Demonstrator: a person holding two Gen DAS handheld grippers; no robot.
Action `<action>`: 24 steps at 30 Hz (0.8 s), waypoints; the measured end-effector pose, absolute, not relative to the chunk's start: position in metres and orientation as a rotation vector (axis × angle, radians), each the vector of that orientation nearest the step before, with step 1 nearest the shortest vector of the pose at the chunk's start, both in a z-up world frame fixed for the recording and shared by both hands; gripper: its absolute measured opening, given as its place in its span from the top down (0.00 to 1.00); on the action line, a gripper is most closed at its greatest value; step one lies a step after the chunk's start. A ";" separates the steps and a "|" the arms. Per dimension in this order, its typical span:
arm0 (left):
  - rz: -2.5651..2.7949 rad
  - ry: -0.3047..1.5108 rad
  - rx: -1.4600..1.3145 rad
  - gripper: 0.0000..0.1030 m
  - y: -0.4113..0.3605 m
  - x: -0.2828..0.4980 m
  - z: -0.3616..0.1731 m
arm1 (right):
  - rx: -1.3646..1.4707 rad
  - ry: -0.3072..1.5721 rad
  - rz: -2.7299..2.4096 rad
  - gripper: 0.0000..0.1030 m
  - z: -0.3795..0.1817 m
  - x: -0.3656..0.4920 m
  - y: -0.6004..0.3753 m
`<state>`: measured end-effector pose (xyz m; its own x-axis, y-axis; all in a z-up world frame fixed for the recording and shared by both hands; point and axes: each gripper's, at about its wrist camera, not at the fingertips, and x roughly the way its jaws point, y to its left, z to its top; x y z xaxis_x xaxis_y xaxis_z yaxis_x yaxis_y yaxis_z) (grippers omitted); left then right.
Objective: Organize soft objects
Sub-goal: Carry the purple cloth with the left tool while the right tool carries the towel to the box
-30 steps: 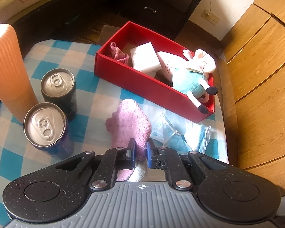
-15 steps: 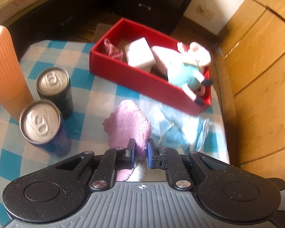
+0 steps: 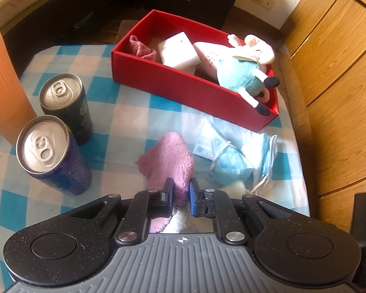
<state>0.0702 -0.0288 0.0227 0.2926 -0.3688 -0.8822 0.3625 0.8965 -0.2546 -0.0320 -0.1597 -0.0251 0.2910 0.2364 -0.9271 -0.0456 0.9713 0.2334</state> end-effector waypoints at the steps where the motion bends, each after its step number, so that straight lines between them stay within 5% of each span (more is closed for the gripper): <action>1: -0.486 1.177 -0.007 0.90 -0.028 0.070 0.023 | 0.179 1.265 0.206 1.00 -0.023 -0.035 -0.157; 24: -0.555 1.058 -0.091 0.88 -0.035 0.069 0.073 | 0.493 0.841 0.272 1.00 0.103 -0.037 -0.207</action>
<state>0.0685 -0.0347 0.0734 0.3677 -0.4741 -0.8000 0.3886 0.8599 -0.3310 -0.0365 -0.2070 0.1032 0.6413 0.4182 -0.6433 -0.0379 0.8546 0.5179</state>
